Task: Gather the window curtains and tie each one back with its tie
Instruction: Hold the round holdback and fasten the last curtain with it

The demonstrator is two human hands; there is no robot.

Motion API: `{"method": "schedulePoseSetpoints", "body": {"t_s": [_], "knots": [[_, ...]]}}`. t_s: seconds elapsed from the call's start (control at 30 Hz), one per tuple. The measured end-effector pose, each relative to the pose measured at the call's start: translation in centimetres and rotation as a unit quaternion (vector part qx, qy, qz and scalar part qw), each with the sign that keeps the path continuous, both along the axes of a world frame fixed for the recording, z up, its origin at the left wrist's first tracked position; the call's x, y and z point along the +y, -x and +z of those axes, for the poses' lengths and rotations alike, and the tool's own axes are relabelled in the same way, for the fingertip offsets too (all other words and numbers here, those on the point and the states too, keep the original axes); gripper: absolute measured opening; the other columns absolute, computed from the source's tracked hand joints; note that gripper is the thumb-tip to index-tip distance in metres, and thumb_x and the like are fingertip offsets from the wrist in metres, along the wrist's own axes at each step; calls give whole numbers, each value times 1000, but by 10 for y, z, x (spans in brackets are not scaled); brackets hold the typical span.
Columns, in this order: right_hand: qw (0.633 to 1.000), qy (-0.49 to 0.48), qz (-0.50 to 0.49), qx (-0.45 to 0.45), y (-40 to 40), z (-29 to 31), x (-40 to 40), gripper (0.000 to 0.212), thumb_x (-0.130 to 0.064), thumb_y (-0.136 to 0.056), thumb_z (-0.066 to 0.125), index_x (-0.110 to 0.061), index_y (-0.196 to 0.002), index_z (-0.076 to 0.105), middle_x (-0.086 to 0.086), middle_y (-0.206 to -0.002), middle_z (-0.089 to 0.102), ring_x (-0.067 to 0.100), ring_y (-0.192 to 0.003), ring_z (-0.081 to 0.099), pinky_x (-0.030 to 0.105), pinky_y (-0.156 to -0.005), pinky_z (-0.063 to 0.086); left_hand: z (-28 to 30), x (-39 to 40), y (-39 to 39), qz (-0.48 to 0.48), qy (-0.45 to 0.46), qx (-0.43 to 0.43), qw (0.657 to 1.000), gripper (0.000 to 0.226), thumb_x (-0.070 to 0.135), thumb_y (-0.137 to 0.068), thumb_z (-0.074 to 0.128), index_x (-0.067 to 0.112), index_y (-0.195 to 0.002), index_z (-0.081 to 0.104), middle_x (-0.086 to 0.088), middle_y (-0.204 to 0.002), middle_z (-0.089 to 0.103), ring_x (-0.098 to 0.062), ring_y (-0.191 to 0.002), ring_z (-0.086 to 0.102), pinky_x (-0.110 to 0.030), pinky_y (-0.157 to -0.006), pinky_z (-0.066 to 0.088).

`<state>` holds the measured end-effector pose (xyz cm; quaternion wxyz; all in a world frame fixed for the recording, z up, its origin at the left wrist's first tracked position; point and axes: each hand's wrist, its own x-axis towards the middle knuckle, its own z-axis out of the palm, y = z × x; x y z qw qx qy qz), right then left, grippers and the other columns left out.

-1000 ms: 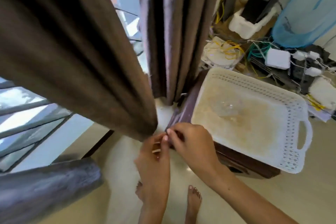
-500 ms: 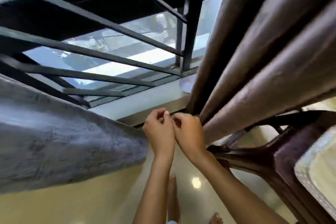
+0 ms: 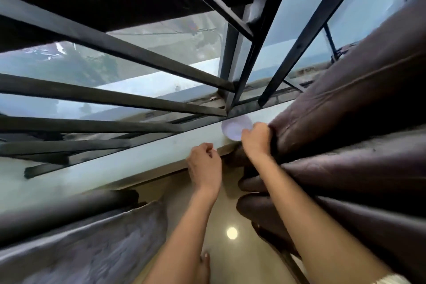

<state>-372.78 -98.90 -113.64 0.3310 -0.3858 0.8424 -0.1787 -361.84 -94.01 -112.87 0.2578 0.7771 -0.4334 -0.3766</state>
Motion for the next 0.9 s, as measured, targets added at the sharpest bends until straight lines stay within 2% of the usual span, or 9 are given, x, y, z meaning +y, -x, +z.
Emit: {"method": "schedulePoseSetpoints", "body": {"t_s": [0.07,0.13,0.2,0.23,0.33,0.47,0.57,0.73,0.9], "knots": [[999,-33,14,32,22,-19,-12,27,-7,-92,51,13,-108,59,28,-112,62,38,-104,60,36,-75,43,-14,-13,9,-7,-14,9,1000,26,12,-94,54,4,-113,67,-11,-109,69,-19,-97,63,-11,-77,35],[998,-49,12,36,38,-42,-20,28,-8,-90,54,12,-109,59,29,-112,62,40,-103,60,34,-73,44,-34,-25,17,-1,-26,21,999,20,13,-94,55,1,-98,71,-9,-89,69,-13,-74,60,0,-62,30],[997,-67,5,27,48,-63,-28,30,-13,-90,55,10,-111,59,29,-110,63,41,-99,63,36,-78,51,-53,-37,25,11,-47,29,998,23,15,-94,56,4,-76,64,-8,-73,61,-18,-66,58,1,-57,34],[997,-70,-1,13,51,-72,-32,32,-15,-90,56,9,-111,59,29,-108,64,41,-96,64,41,-81,54,-61,-42,29,15,-55,34,998,26,17,-95,56,2,-74,61,-12,-76,62,-23,-70,60,-3,-59,39],[996,-87,17,25,56,-93,-42,38,-28,-92,58,6,-110,62,25,-104,67,38,-91,67,46,-80,57,-80,-57,43,26,-62,44,997,33,23,-95,56,-8,-100,66,-24,-104,67,-33,-93,63,-25,-77,41],[993,-76,55,74,59,-111,-50,36,-31,-92,59,0,-109,65,19,-106,68,34,-95,67,41,-83,56,-100,-74,57,96,-35,59,993,25,19,-87,67,0,-102,69,-15,-103,70,-24,-92,64,-4,-67,27],[992,-67,67,81,57,-117,-50,30,-24,-93,59,-1,-111,63,18,-107,69,31,-98,67,38,-84,55,-111,-83,57,139,-37,69,987,21,16,-81,74,2,-96,71,-12,-97,71,-17,-82,63,-13,-67,37],[993,-71,64,71,47,-114,-29,22,-10,-91,55,0,-109,63,20,-102,69,33,-95,67,41,-82,56,-114,-66,44,127,-33,38,991,15,6,-81,70,3,-95,73,-12,-96,72,-24,-88,67,-22,-78,48],[995,-70,70,31,15,-94,25,21,-11,-89,52,-2,-102,66,19,-95,70,33,-88,68,40,-80,56,-92,-10,11,139,-4,25,990,11,6,-79,69,1,-88,74,-11,-86,72,-19,-77,64,-25,-76,51]]}}
